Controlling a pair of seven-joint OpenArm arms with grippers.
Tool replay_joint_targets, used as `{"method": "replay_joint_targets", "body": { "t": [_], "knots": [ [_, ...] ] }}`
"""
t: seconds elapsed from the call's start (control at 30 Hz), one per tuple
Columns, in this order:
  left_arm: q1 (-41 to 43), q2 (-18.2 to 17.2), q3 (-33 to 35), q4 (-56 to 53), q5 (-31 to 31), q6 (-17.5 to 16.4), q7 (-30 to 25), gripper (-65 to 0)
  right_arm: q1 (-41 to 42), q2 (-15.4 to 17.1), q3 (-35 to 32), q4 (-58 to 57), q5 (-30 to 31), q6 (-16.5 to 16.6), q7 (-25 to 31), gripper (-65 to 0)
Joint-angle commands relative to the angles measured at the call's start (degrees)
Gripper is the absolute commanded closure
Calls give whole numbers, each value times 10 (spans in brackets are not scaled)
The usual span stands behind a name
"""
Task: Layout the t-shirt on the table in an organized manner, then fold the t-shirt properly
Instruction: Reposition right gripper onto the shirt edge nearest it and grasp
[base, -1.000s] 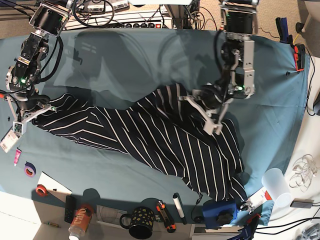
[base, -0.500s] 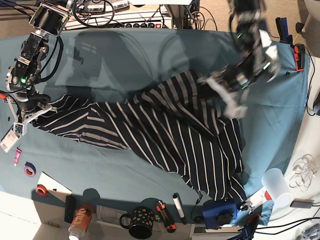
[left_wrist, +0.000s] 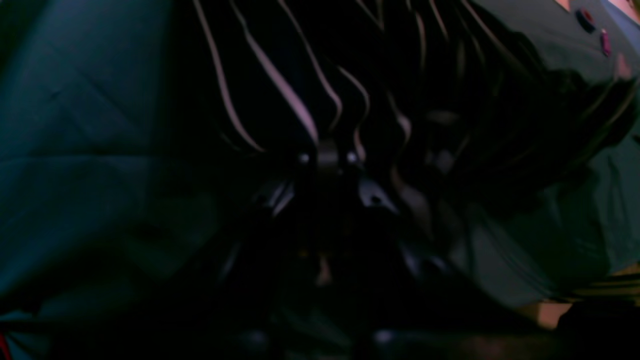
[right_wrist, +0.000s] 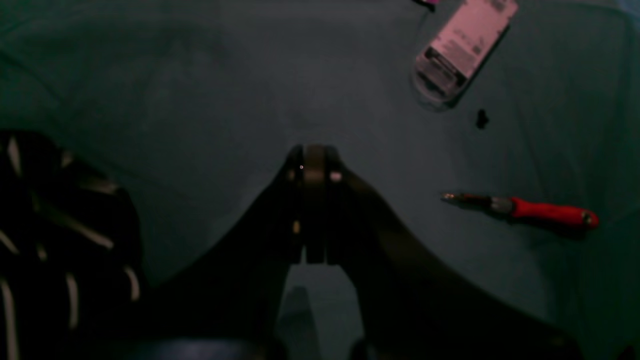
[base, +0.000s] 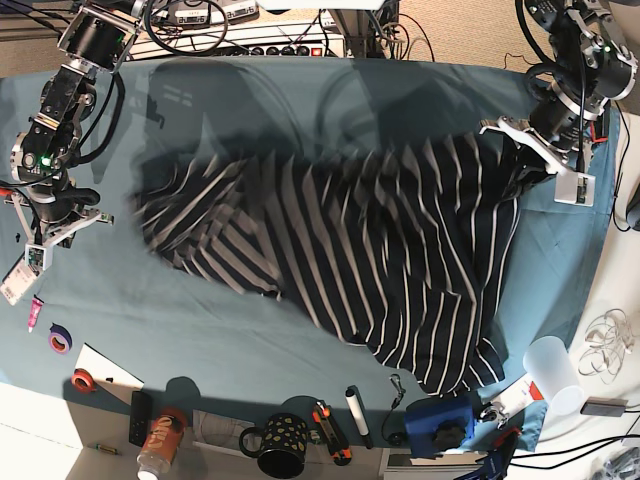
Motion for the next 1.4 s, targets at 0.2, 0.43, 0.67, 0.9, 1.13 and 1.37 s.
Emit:
{"method": "replay_joint_targets", "body": {
  "t": [0.2, 0.43, 0.67, 0.9, 1.13, 1.37],
  "knots": [
    [-1, -3, -1, 9, 0, -41, -68, -231, 9, 10, 3, 8, 2, 11, 14, 0],
    [-1, -3, -1, 9, 56, -39, -77, -231, 9, 10, 3, 8, 32, 49, 14, 0],
    [-1, -2, -1, 9, 53, -24, -68, -231, 9, 10, 3, 8, 186, 196, -128, 0],
    [-1, -1, -1, 9, 7, -24, -8, -230, -30, 7, 0, 8, 327, 227, -243, -197],
    [4, 0, -1, 9, 10, -24, -2, -230, -95, -32, -7, 8, 326, 227, -153, -197],
    [4, 0, -1, 9, 10, -25, -2, -230, -136, -57, 1, 8, 328, 237, -118, -196]
  ]
}}
